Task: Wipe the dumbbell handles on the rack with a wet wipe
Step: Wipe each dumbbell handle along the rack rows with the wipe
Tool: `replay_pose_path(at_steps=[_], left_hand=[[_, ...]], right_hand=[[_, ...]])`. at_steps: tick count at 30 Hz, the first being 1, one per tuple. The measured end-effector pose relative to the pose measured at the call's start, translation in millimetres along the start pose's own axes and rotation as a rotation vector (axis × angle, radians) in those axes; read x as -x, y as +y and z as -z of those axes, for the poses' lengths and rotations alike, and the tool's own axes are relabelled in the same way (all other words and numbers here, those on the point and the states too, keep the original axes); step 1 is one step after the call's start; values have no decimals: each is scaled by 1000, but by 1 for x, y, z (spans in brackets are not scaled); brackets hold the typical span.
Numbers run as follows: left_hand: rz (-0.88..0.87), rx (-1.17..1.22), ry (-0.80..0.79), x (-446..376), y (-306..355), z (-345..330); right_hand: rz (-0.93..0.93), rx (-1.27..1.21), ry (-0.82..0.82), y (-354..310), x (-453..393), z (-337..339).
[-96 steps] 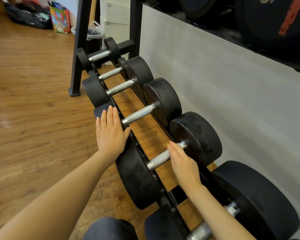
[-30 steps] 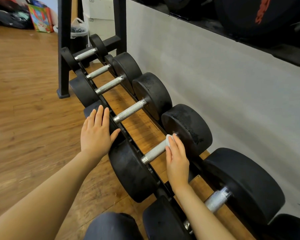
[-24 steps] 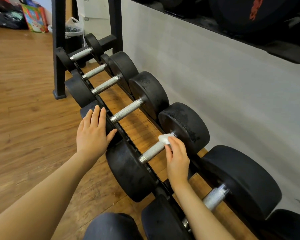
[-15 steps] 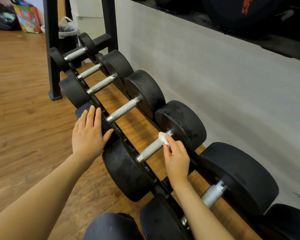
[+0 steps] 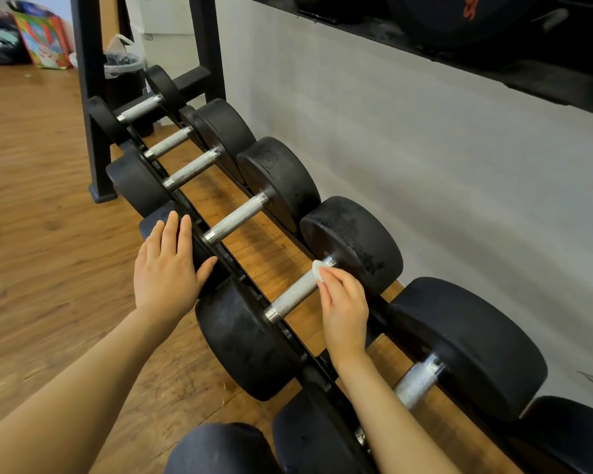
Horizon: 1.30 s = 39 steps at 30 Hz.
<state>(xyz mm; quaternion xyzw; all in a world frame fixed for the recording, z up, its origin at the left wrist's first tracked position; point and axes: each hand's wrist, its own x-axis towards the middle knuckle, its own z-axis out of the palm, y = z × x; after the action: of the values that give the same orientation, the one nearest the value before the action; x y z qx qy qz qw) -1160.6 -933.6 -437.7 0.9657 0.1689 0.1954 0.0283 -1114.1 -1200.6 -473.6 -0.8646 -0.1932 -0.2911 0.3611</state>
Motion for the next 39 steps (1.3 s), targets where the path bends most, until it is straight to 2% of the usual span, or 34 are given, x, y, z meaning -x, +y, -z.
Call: replay_pose_path(at_steps=[9, 23, 25, 28, 30, 33, 39], left_hand=[[4, 24, 0, 0, 1, 0], [52, 80, -68, 0, 6, 10], [51, 75, -95, -2, 3, 15], [45, 65, -96, -6, 0, 22], [25, 62, -60, -8, -2, 26], [-54, 110, -4, -10, 2, 25], [-278, 250, -42, -16, 33, 13]], right_hand=[[-34, 39, -4, 1, -1, 3], [-28, -56, 33, -9, 3, 2], [-64, -85, 30, -6, 5, -1], [-228, -211, 23, 0, 8, -8], [-249, -211, 32, -1, 8, -11], [-120, -103, 46, -2, 7, -9], [-79, 6, -14, -7, 4, 2]])
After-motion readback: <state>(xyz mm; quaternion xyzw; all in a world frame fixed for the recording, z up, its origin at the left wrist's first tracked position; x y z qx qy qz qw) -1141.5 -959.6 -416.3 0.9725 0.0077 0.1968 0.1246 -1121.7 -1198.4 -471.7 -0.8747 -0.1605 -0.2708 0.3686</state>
